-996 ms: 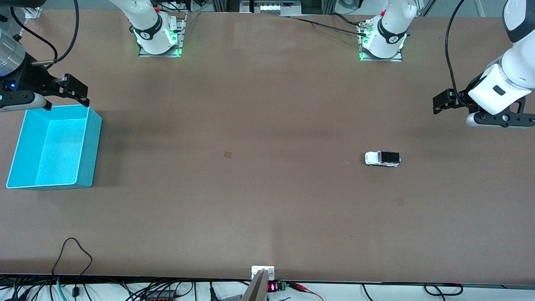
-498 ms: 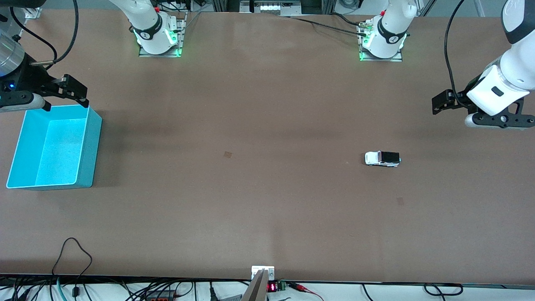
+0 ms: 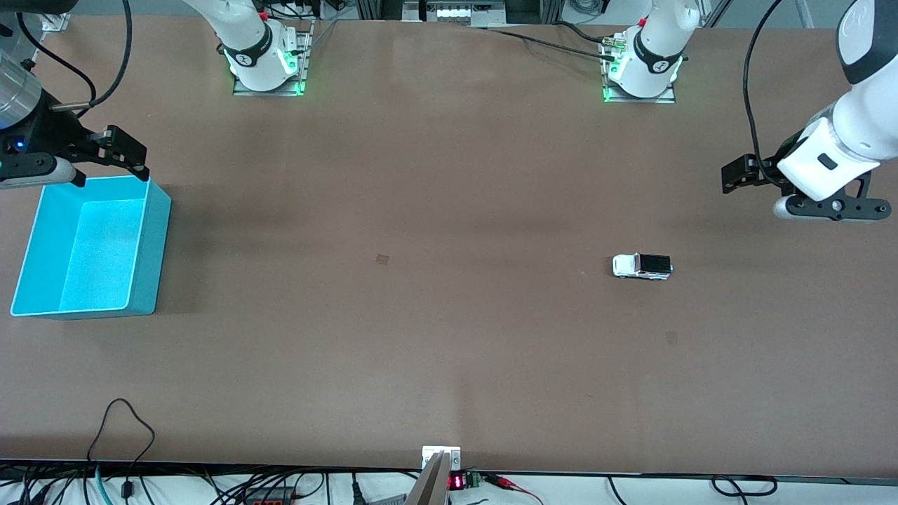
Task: Wind and store white jeep toy
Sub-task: 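Move the left gripper over the white toy jeep and lower it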
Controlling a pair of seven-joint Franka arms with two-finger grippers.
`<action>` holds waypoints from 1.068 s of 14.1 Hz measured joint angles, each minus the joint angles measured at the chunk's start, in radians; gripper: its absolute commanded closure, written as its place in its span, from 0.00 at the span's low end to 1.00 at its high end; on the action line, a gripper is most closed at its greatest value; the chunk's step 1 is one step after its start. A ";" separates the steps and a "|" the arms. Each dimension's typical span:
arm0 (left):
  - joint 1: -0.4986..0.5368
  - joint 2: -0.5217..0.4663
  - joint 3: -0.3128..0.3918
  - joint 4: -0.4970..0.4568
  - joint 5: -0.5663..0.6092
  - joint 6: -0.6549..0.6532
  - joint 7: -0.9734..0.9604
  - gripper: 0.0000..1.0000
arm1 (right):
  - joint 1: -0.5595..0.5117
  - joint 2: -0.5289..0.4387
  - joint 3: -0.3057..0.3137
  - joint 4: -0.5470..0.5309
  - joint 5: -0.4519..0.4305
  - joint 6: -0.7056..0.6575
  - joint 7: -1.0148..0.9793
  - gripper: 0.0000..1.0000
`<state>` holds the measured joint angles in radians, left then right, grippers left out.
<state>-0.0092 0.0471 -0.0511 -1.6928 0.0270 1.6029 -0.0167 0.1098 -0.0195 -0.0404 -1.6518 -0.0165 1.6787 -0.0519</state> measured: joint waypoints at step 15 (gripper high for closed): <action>-0.032 0.118 -0.027 -0.102 -0.002 0.111 0.529 0.00 | 0.000 0.001 0.000 0.000 0.000 0.000 -0.002 0.00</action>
<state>-0.0416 0.1651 -0.0783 -1.7948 0.0250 1.7139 0.5118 0.1098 -0.0186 -0.0404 -1.6519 -0.0165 1.6791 -0.0538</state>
